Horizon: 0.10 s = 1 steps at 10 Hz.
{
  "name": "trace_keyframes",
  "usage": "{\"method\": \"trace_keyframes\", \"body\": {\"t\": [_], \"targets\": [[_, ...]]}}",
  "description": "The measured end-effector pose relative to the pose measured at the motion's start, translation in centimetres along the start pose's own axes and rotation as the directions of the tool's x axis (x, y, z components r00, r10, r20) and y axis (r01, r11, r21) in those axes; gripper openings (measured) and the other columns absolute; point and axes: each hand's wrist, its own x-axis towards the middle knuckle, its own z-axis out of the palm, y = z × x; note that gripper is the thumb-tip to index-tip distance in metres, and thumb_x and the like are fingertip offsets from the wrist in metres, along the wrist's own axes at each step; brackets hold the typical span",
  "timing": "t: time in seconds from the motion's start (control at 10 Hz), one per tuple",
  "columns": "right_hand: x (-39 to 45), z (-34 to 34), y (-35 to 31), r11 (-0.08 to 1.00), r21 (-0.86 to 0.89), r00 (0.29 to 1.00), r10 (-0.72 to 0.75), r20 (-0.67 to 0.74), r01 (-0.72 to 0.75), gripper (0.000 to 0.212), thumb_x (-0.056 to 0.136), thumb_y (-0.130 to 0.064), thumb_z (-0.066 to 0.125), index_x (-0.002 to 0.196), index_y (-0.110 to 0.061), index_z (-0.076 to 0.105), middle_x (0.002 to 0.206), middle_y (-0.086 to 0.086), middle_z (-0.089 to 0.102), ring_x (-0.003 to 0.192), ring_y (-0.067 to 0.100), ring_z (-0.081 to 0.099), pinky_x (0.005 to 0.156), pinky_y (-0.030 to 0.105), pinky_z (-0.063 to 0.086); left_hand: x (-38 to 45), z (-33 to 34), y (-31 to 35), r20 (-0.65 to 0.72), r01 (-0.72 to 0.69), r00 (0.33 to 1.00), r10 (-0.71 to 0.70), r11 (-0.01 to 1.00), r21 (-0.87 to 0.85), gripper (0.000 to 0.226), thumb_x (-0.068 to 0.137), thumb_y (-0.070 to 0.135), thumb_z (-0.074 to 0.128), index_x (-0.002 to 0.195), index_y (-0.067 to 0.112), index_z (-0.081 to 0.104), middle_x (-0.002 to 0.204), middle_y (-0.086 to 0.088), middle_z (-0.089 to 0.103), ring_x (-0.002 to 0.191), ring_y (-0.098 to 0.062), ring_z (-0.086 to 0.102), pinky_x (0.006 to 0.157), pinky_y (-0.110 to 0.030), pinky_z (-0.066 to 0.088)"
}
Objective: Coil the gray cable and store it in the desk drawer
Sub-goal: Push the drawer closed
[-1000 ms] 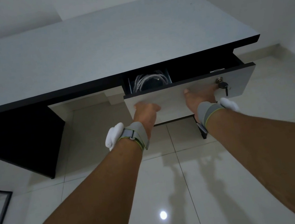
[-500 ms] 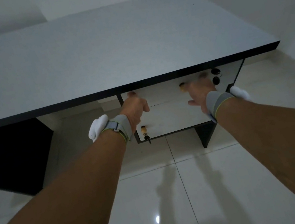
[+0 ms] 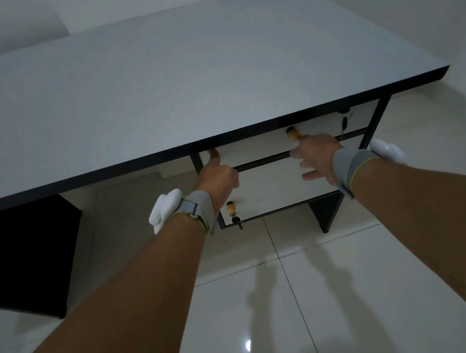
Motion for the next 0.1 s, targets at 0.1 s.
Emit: {"method": "trace_keyframes", "body": {"t": [0.1], "targets": [[-2.63, -0.66, -1.24, 0.999, -0.037, 0.989, 0.026, 0.147, -0.021, 0.033, 0.093, -0.012, 0.046, 0.122, 0.000, 0.055, 0.110, 0.017, 0.063, 0.092, 0.028, 0.060, 0.091, 0.042, 0.050, -2.86, -1.54, 0.70, 0.088, -0.010, 0.996, 0.006, 0.999, 0.048, 0.057, 0.085, 0.008, 0.053, 0.140, 0.012, 0.038, 0.142, -0.018, 0.043, 0.128, -0.030, 0.045, 0.100, -0.041, 0.043]]}}
